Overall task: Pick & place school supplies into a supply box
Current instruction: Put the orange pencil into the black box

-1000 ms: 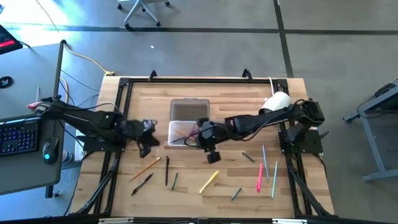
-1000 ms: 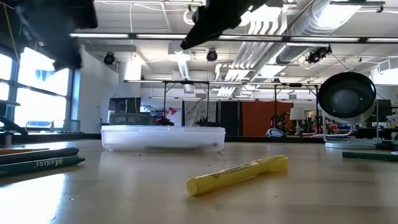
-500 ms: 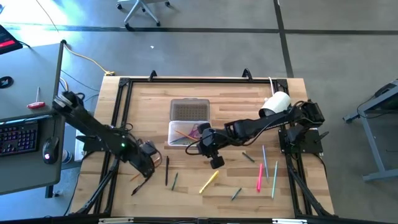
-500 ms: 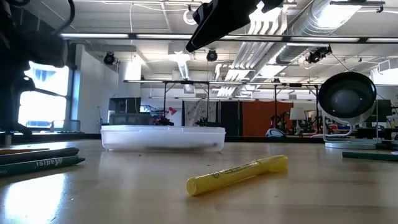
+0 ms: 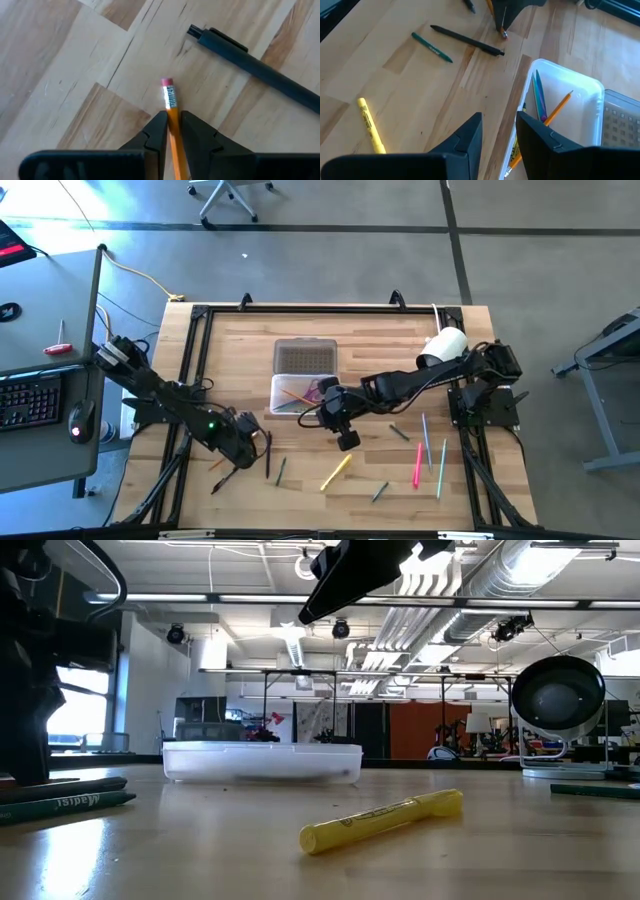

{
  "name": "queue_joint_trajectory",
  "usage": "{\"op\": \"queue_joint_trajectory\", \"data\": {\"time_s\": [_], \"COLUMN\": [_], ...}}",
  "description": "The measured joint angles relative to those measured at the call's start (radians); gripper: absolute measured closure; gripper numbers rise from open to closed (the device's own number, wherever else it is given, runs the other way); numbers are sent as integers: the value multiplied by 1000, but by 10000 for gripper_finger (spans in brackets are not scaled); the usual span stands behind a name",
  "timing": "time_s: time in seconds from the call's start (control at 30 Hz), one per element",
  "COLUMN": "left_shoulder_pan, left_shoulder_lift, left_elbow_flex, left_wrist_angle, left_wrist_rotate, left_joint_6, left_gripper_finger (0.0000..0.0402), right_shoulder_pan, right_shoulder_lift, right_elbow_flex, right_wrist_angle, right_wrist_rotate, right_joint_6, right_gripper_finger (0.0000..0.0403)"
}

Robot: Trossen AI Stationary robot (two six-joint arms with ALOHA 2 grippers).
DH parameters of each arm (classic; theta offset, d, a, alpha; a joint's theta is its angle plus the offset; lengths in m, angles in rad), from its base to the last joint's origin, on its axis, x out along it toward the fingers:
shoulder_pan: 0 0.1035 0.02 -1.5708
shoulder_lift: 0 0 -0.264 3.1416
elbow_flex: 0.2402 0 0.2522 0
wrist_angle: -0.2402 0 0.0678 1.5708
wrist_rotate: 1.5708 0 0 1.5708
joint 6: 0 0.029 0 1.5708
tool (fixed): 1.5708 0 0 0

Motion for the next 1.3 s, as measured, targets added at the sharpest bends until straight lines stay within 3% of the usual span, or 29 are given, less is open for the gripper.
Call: {"op": "queue_joint_trajectory", "data": {"time_s": [0.3,0.5,0.83,1.3], "left_shoulder_pan": [0,29,121,121], "left_shoulder_lift": [29,34,32,24], "left_elbow_flex": [0,-6,-8,97], "left_wrist_angle": [47,101,235,198], "left_wrist_rotate": [-60,-130,-122,-121], "left_joint_6": [26,77,229,363], "left_gripper_finger": [389,362,372,372], "right_shoulder_pan": [0,0,0,1], "right_shoulder_lift": [0,0,1,1], "right_elbow_flex": [0,0,0,0], "right_wrist_angle": [2,2,1,-1], "right_wrist_rotate": [-5,-10,-14,-15], "right_joint_6": [0,0,0,0], "right_gripper_finger": [304,304,304,304]}}
